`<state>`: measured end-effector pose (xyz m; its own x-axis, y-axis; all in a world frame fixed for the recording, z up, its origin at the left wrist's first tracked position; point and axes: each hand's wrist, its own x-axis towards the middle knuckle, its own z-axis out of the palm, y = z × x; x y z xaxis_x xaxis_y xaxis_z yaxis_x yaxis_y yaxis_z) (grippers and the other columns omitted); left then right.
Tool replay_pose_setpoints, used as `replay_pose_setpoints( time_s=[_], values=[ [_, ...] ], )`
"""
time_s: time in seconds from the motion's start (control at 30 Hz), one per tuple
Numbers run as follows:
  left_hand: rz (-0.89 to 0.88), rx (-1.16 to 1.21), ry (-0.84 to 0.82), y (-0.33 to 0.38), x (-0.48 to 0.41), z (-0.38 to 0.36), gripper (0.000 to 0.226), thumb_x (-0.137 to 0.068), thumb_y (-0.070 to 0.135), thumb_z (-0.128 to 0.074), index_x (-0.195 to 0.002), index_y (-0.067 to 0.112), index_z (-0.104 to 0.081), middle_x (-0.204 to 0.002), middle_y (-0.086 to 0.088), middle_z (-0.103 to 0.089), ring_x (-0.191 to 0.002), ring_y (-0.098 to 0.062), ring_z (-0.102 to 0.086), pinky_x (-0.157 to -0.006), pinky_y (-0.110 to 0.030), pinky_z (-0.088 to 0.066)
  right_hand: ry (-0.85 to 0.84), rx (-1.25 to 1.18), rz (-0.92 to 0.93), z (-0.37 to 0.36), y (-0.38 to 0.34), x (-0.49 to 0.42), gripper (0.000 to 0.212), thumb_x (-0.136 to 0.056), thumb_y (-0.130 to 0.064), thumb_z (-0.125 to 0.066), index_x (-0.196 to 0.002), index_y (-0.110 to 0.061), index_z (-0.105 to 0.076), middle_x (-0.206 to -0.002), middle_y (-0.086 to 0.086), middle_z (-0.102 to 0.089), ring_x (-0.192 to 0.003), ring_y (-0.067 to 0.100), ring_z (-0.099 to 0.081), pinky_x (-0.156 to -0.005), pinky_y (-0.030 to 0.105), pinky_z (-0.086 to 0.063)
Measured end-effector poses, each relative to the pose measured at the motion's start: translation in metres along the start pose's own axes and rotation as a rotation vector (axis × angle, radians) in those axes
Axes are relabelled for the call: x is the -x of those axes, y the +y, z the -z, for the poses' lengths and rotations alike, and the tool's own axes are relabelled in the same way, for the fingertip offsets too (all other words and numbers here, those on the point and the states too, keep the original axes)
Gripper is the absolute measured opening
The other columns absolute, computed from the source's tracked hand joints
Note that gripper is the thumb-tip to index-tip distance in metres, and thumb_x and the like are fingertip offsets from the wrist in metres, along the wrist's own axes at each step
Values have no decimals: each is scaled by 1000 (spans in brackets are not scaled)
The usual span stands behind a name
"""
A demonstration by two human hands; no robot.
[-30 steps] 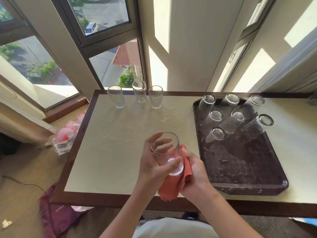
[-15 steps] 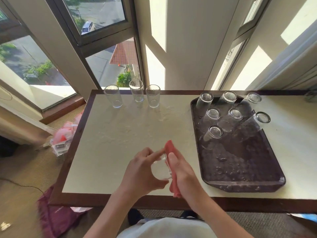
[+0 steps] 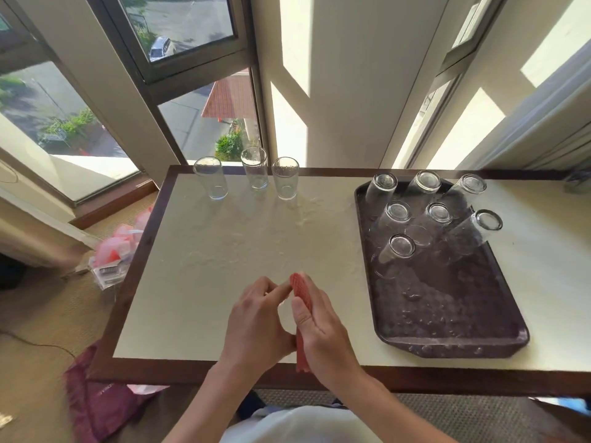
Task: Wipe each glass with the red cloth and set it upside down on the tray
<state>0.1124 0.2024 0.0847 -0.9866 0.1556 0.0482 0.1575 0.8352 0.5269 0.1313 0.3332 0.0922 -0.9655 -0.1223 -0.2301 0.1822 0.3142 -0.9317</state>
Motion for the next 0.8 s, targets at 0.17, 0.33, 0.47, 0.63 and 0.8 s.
replay_pose_setpoints(
  time_s=[0.17, 0.33, 0.47, 0.63, 0.8],
  values=[
    [109, 153, -82, -10, 8, -7, 91, -52, 43, -88, -135, 47, -52, -92, 9, -60, -89, -11, -64, -75, -27, -53, -85, -228, -192, 3, 26, -34, 43, -90, -60, -43, -111, -31, -65, -94, 4, -69, -87, 20, -66, -86, 49, -54],
    [228, 277, -76, -25, 10, -16, 92, -55, 38, -95, -137, 41, -53, -104, 11, -62, -97, -4, -63, -81, -18, -50, 13, 305, -19, 9, 63, -49, 39, -101, -47, -35, -132, -32, -52, -119, -4, -60, -108, 16, -57, -92, 38, -50],
    [309, 381, -24, -33, 12, -18, 86, -52, 35, -96, -128, 46, -56, -104, 12, -65, -96, -5, -65, -84, -22, -55, -93, 785, -8, 15, 95, -44, 52, -97, -53, -25, -143, -32, -33, -145, 2, -36, -133, 27, -36, -105, 48, -39],
    [427, 614, 6, -27, 10, -17, 74, -55, 17, -97, -114, 41, -61, -101, 4, -69, -94, 0, -66, -71, -4, -48, -223, 628, -126, 22, 102, -44, 57, -99, -39, -45, -152, -23, -31, -164, -7, -15, -152, 18, 0, -122, 41, -8],
    [476, 921, -24, -1, -5, -20, 73, -56, 5, -94, -115, 30, -59, -103, 0, -71, -94, -11, -71, -76, -20, -53, 50, 15, -254, 40, 79, -30, 27, -96, -21, -57, -121, -19, -66, -129, 2, -64, -129, 23, -52, -105, 34, -44]
  ],
)
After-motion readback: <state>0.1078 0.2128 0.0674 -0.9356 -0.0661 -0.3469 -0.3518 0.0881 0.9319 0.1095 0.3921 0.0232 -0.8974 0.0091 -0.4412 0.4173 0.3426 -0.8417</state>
